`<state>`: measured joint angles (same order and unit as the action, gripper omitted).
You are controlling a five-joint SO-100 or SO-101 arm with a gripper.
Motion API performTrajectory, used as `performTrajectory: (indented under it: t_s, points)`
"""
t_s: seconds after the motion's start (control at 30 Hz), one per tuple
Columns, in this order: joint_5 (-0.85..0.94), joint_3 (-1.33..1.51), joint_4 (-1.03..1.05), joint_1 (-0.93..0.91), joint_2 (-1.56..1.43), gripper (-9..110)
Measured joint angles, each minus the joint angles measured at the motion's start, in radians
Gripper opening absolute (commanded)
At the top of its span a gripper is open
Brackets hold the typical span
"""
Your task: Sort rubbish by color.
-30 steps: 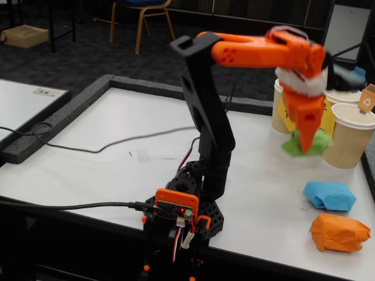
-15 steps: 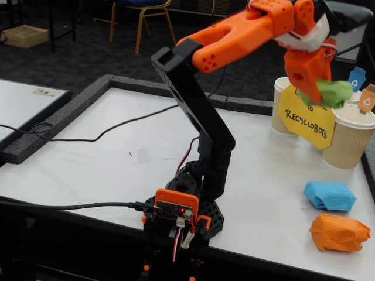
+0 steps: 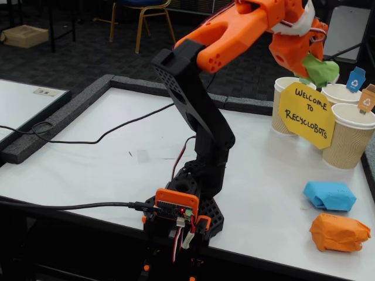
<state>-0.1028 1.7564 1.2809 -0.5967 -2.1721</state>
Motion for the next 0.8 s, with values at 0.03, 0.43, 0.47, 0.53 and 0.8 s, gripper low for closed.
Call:
performTrajectory:
  t_s: [0.03,0.43,0.47,0.53,0.8]
  points:
    - [0.017,0.0,-0.009,0.011,0.0,0]
    - [0.612,0.0,-0.175,0.097,0.114,0]
    - [0.652,0.0,-0.187,0.1,0.147,0]
    - [0.719,0.0,-0.206,0.11,0.207,0]
    - [0.976,-0.071,-0.219,0.172,0.397,0]
